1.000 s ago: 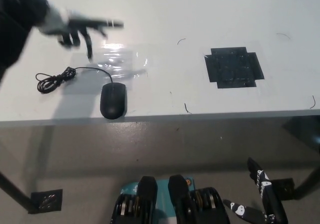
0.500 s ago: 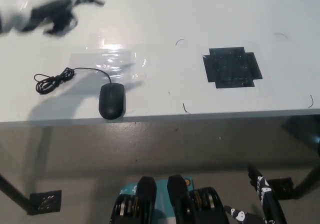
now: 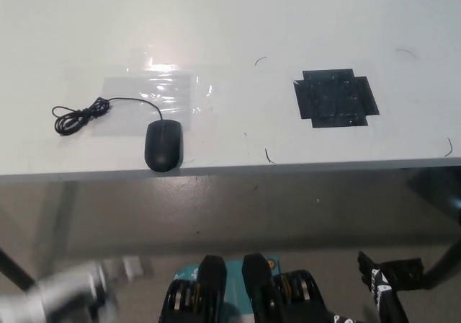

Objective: The robot uses left hand to click on the left button of the black mouse, which is placed on the left area of the table

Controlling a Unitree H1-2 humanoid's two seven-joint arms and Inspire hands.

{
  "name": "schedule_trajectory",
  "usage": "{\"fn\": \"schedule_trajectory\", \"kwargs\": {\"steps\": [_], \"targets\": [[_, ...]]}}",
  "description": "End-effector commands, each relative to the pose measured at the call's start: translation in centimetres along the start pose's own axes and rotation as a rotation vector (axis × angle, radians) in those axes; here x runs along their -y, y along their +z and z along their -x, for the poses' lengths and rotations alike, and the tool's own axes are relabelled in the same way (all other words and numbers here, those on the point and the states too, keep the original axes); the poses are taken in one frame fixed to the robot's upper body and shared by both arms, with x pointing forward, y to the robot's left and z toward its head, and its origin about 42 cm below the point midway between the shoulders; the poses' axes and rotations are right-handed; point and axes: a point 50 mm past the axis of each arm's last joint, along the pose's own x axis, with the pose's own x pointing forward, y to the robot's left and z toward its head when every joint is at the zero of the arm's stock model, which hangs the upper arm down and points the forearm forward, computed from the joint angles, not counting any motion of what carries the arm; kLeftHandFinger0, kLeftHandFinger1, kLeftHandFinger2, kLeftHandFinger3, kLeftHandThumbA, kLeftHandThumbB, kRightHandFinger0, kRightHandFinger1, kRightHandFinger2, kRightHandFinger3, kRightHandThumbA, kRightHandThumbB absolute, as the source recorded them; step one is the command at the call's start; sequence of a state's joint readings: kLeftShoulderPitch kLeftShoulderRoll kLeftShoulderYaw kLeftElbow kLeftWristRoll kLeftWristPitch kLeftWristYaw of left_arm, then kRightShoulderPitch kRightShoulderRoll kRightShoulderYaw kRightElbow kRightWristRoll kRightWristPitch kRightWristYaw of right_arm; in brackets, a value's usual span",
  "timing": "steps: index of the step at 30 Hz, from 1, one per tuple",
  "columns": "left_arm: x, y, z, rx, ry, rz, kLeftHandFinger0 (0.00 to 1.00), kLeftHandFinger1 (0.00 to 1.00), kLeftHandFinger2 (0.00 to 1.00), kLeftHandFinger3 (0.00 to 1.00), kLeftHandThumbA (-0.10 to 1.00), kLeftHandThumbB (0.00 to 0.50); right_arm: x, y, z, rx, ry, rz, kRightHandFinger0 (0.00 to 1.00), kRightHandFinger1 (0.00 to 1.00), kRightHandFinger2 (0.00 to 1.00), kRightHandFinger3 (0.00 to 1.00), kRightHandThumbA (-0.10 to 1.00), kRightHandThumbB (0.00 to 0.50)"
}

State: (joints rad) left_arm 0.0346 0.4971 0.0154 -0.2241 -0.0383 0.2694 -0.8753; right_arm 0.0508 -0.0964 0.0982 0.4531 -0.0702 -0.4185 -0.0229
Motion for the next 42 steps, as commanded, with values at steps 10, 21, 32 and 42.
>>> {"fn": "schedule_trajectory", "kwargs": {"steps": [10,21,32,42], "targets": [[10.1,-5.0,-1.3,0.366,0.752,0.040,1.00,1.00,1.00,1.00,1.00,0.350,-0.4,0.5,0.5,0.058,0.003,-0.009,1.00,1.00,1.00,1.00,1.00,0.377],[7.7,-6.9,-3.9,0.287,0.796,0.116,1.00,1.00,1.00,1.00,1.00,0.322,-1.3,0.9,-0.2,0.071,0.015,-0.010,1.00,1.00,1.00,1.00,1.00,0.368],[7.3,-8.6,-3.8,0.269,0.836,0.129,1.00,1.00,1.00,1.00,1.00,0.337,-1.5,0.9,-0.4,0.071,0.021,-0.002,1.00,1.00,1.00,1.00,1.00,0.357],[8.0,-8.9,-3.9,0.237,0.827,0.101,1.00,1.00,1.00,1.00,1.00,0.350,-1.5,0.8,-0.1,0.068,0.018,0.005,1.00,1.00,1.00,1.00,1.00,0.369]]}}
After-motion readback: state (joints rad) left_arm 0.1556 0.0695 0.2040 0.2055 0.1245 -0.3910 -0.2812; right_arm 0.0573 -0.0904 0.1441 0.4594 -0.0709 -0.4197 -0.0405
